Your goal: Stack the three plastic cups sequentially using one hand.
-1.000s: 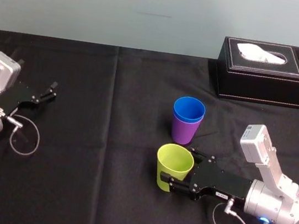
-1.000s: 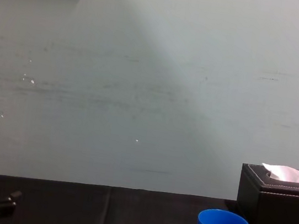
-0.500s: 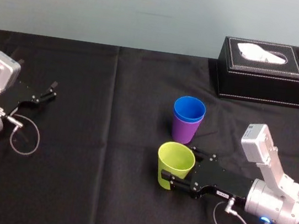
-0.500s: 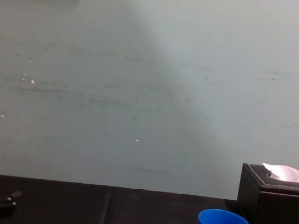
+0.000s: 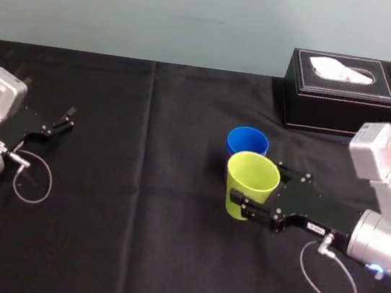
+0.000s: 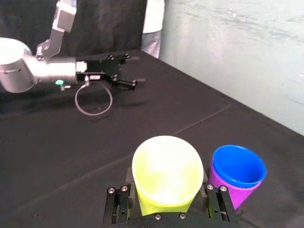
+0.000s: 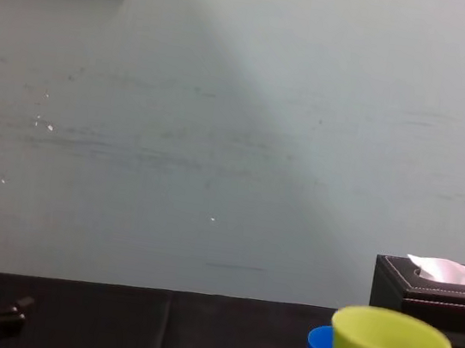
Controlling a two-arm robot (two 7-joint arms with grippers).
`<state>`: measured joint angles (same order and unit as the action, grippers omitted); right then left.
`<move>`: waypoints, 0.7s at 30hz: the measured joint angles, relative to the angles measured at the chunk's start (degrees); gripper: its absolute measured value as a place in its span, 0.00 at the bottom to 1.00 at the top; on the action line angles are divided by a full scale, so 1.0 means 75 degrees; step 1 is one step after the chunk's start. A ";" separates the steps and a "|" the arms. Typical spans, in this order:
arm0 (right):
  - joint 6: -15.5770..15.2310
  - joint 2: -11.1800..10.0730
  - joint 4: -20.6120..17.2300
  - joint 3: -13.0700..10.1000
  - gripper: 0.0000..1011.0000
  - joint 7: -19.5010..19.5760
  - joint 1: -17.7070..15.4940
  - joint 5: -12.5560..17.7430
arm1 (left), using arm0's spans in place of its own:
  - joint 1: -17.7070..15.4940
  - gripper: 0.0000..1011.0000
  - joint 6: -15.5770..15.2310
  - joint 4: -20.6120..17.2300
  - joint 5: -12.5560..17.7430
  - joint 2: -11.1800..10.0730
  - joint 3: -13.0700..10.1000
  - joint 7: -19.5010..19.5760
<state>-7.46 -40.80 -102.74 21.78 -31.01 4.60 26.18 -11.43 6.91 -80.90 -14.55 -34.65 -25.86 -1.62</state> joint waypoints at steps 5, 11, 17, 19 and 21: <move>-0.0440 -0.0081 -0.0216 -0.0171 0.73 0.0164 0.0166 0.0195 | 0.0000 1.00 0.0000 0.0000 0.0000 0.0000 0.0000 0.0000; -0.0650 -0.0057 -0.0139 -0.0185 0.73 0.0262 0.0537 0.0235 | 0.0000 1.00 0.0000 0.0000 0.0000 0.0000 0.0000 0.0000; -0.0736 0.0081 0.0111 -0.0088 0.73 0.0274 0.1003 0.0222 | 0.0000 1.00 0.0000 0.0000 0.0000 0.0000 0.0000 0.0000; -0.0752 0.0119 0.0174 -0.0062 0.73 0.0278 0.1105 0.0217 | 0.0000 1.00 0.0000 0.0000 0.0000 0.0001 0.0000 0.0000; -0.0780 0.0197 0.0306 -0.0010 0.73 0.0278 0.1285 0.0212 | 0.0000 1.00 0.0000 0.0000 0.0000 0.0000 0.0000 0.0000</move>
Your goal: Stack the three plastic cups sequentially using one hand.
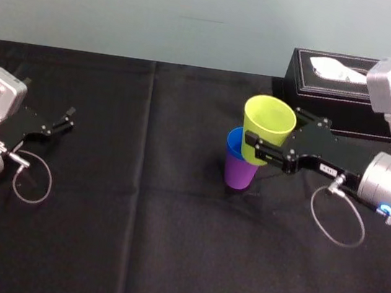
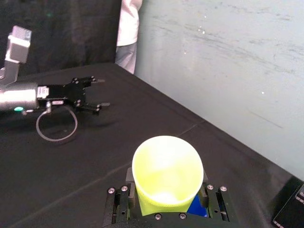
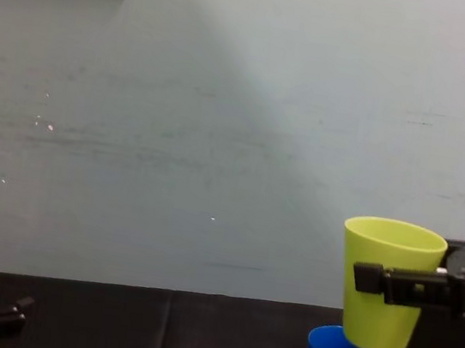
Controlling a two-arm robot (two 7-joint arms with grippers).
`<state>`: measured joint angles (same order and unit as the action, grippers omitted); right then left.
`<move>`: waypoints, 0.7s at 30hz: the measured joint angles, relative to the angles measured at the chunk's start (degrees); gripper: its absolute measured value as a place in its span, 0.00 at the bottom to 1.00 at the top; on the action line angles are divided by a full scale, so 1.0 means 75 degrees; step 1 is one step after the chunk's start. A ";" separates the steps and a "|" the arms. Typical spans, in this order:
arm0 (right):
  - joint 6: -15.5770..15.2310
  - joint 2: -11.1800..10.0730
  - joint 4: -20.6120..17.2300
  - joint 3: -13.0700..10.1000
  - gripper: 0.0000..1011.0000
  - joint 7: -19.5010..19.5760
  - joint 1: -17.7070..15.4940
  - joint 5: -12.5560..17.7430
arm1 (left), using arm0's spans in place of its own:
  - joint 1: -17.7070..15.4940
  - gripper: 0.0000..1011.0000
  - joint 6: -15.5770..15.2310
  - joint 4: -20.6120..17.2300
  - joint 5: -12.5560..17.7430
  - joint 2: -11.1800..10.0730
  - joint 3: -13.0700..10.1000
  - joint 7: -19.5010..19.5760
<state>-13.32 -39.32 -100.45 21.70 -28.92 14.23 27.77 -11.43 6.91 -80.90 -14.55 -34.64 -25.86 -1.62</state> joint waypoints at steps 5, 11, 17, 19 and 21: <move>-0.0045 0.0197 0.0363 0.0142 0.73 -0.0003 0.0350 -0.0004 | 0.0000 1.00 0.0000 0.0000 0.0000 0.0000 0.0000 0.0000; -0.0037 0.0347 0.0708 0.0295 0.73 -0.0011 0.0610 -0.0080 | 0.0000 1.00 -0.0001 0.0000 0.0000 0.0000 0.0000 0.0000; 0.0099 0.0504 0.1106 0.0457 0.73 -0.0015 0.0849 -0.0274 | 0.0000 1.00 0.0000 0.0000 0.0000 0.0000 0.0000 0.0000; 0.0138 0.0574 0.1271 0.0498 0.73 -0.0023 0.0934 -0.0324 | 0.0000 1.00 0.0000 0.0000 0.0000 0.0000 0.0000 0.0000; 0.0173 0.0641 0.1444 0.0525 0.73 -0.0054 0.0999 -0.0342 | 0.0000 1.00 0.0000 0.0000 0.0001 0.0000 0.0000 0.0000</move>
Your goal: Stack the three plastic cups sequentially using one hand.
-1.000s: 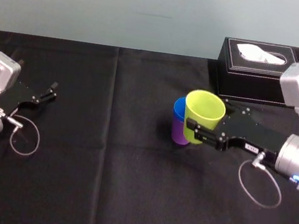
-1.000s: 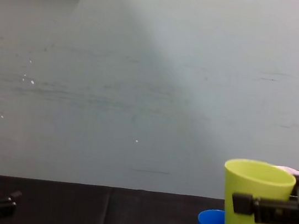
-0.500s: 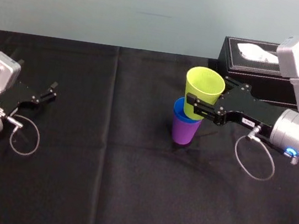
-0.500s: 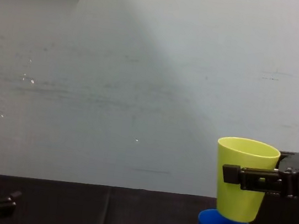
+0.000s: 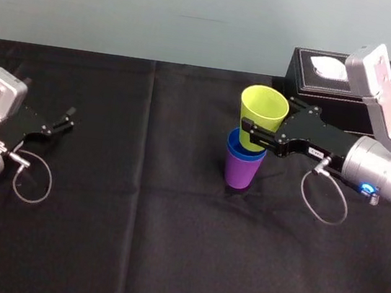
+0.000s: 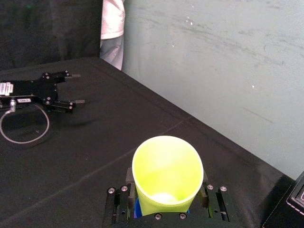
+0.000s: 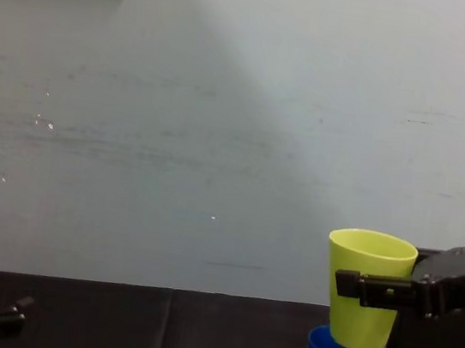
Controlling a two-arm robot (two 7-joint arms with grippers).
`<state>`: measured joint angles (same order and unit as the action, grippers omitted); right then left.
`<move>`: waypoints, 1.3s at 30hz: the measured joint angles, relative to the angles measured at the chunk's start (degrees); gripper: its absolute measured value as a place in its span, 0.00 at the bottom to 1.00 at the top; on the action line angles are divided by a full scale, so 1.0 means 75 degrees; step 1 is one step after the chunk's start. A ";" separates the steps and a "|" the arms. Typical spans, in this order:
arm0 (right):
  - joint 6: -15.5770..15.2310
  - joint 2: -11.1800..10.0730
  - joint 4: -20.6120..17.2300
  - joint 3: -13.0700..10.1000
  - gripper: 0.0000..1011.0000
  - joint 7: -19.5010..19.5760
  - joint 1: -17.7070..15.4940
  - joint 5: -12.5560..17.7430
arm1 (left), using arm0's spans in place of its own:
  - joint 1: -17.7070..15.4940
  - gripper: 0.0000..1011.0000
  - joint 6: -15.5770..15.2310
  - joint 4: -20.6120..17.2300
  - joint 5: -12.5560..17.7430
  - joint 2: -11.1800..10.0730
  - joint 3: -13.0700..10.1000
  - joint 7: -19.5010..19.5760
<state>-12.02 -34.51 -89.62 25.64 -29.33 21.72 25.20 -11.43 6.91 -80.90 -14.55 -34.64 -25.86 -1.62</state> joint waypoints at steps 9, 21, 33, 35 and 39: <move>0.0253 0.0194 0.0540 0.0086 0.73 -0.0213 0.0111 -0.0002 | 0.0000 1.00 0.0000 0.0000 0.0000 -0.0001 0.0000 0.0000; 0.0468 0.0273 0.0788 0.0182 0.73 -0.0293 0.0060 -0.0113 | 0.0000 1.00 0.0000 0.0000 -0.0001 0.0000 0.0000 0.0000; 0.0467 0.0272 0.0782 0.0183 0.73 -0.0290 0.0057 -0.0111 | 0.0000 1.00 0.0000 0.0000 -0.0001 0.0000 0.0000 0.0000; 0.0467 0.0271 0.0780 0.0182 0.75 -0.0289 0.0057 -0.0109 | 0.0000 1.00 0.0000 0.0000 -0.0001 0.0000 0.0000 0.0000; 0.0464 0.0269 0.0775 0.0180 0.84 -0.0289 0.0060 -0.0106 | 0.0000 1.00 0.0000 0.0000 0.0000 0.0000 0.0000 0.0000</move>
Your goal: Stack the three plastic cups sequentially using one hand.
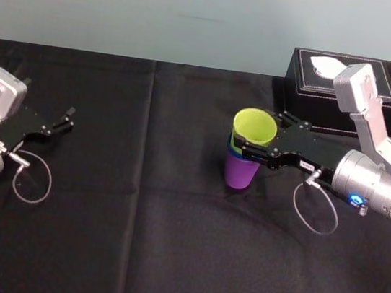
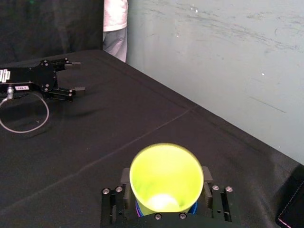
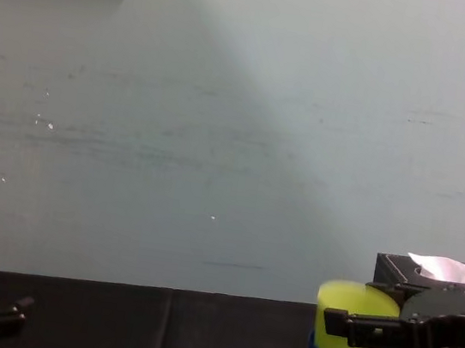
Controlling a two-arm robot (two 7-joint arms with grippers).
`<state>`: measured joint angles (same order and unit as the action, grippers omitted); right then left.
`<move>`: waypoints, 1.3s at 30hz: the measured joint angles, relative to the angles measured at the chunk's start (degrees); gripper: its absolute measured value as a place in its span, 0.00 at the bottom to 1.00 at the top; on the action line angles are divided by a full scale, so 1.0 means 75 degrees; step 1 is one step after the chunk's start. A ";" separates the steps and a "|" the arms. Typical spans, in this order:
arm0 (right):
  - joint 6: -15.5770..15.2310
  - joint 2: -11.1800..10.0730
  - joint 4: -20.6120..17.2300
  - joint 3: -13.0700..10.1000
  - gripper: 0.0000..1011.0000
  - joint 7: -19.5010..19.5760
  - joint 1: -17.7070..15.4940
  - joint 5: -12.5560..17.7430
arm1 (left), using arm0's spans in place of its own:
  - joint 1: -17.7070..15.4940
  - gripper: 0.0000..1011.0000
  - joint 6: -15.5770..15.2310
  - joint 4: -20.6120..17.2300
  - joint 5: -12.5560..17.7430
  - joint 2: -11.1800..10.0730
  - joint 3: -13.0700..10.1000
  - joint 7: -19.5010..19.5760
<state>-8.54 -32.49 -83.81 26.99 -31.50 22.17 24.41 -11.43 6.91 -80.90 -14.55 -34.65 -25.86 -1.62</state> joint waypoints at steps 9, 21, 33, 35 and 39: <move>-0.0007 -0.0003 -0.0008 -0.0007 0.99 0.0003 0.0001 0.0007 | 0.0000 1.00 0.0000 0.0000 0.0000 0.0000 0.0000 0.0000; -0.0009 -0.0019 -0.0085 -0.0049 0.99 0.0073 -0.0035 0.0002 | 0.0000 1.00 0.0000 0.0000 0.0000 0.0000 0.0000 0.0000; 0.0227 -0.0333 -0.1006 -0.0892 0.99 0.0917 -0.1003 -0.0050 | 0.0000 1.00 0.0000 0.0001 0.0000 0.0000 -0.0001 0.0000; 0.0297 -0.0363 -0.1117 -0.1096 0.99 0.1110 -0.1237 -0.0081 | 0.0000 1.00 0.0000 0.0000 0.0000 0.0000 0.0000 0.0000; 0.0401 -0.0389 -0.1202 -0.1392 0.99 0.1412 -0.1567 -0.0159 | 0.0000 1.00 0.0000 0.0000 0.0000 0.0000 0.0000 0.0000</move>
<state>-5.53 -35.41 -92.82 16.55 -20.91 10.42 23.21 -11.43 6.91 -80.90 -14.55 -34.65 -25.86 -1.62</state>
